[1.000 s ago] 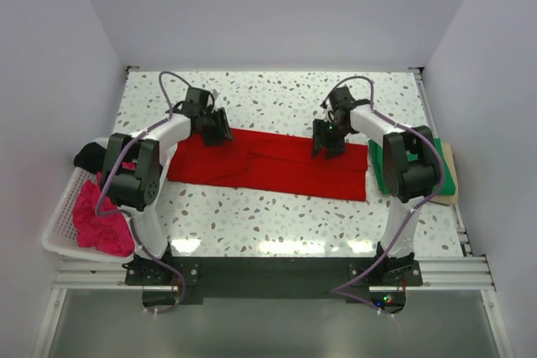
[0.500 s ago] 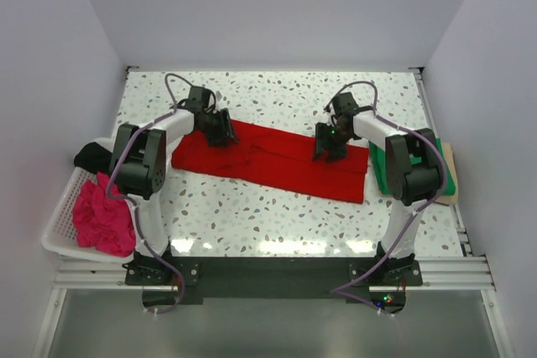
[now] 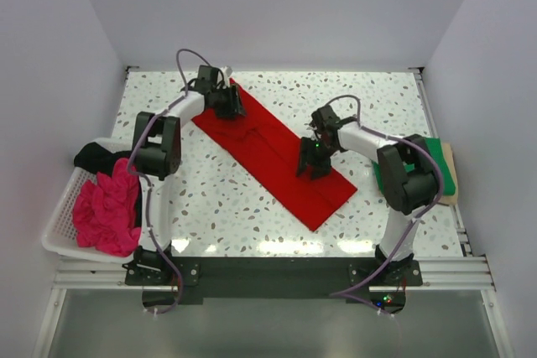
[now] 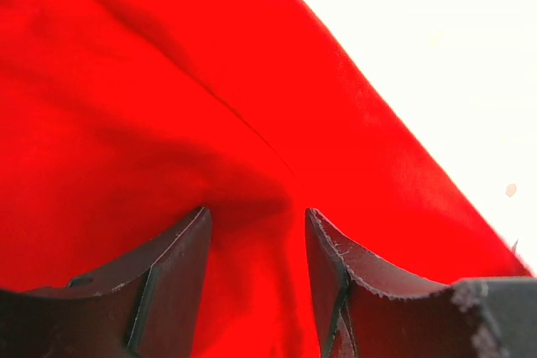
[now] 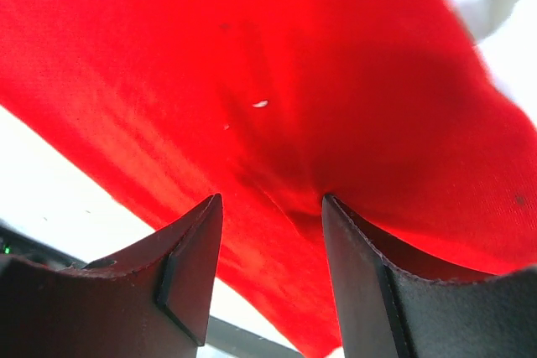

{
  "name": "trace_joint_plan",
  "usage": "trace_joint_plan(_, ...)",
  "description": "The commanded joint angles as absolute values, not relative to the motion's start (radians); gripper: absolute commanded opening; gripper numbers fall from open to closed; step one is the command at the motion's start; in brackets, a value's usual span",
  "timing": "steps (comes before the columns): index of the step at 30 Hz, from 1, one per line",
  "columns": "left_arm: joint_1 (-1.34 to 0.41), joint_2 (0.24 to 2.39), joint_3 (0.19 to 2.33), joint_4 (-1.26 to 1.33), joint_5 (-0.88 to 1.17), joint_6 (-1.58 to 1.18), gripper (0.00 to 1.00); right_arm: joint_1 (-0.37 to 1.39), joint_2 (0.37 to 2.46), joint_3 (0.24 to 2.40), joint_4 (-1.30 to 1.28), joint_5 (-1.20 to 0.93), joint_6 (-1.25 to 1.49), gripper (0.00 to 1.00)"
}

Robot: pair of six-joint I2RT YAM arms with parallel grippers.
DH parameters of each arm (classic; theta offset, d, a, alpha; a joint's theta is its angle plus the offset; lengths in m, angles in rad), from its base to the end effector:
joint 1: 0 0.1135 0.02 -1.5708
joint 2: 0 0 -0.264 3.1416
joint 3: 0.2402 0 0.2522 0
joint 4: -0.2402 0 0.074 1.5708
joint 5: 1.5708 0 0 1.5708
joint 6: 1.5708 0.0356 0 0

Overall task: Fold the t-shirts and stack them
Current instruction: Fold the tshirt

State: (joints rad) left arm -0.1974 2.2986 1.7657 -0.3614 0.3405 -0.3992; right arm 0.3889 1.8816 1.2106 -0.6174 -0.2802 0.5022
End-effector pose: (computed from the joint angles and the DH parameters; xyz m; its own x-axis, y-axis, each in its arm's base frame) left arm 0.4923 -0.1106 0.1540 -0.8560 -0.2024 -0.4756 0.0620 0.8733 -0.4833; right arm 0.3294 0.1456 0.1556 -0.9887 0.0948 -0.1164 0.0459 0.9291 0.3669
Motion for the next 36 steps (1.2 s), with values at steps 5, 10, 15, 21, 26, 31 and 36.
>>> trace_joint_plan(5, -0.189, 2.474, 1.819, -0.402, 0.319, -0.258, 0.55, 0.558, 1.911, 1.16, -0.644, -0.262, 0.682, 0.55)
trace_joint_plan(10, -0.193, 2.529, 1.885, -0.359, 0.388, -0.267, 0.55, 0.629, 1.93, 1.19, -0.632, -0.27, 0.773, 0.55)
trace_joint_plan(15, -0.213, 2.577, 1.945, -0.287, 0.462, -0.276, 0.55, 0.699, 1.973, 1.252, -0.623, -0.278, 0.819, 0.55)
trace_joint_plan(21, -0.247, 2.643, 2.014, -0.247, 0.532, -0.299, 0.56, 0.758, 2.016, 1.304, -0.623, -0.275, 0.859, 0.55)
trace_joint_plan(26, -0.264, 2.646, 2.029, -0.201, 0.557, -0.321, 0.56, 0.77, 2.003, 1.333, -0.646, -0.247, 0.839, 0.56)
trace_joint_plan(31, -0.287, 2.568, 2.007, -0.155, 0.566, -0.342, 0.59, 0.77, 1.959, 1.408, -0.747, -0.21, 0.735, 0.57)
trace_joint_plan(36, -0.299, 2.409, 1.91, -0.038, 0.569, -0.426, 0.6, 0.767, 1.859, 1.421, -0.865, -0.164, 0.652, 0.61)
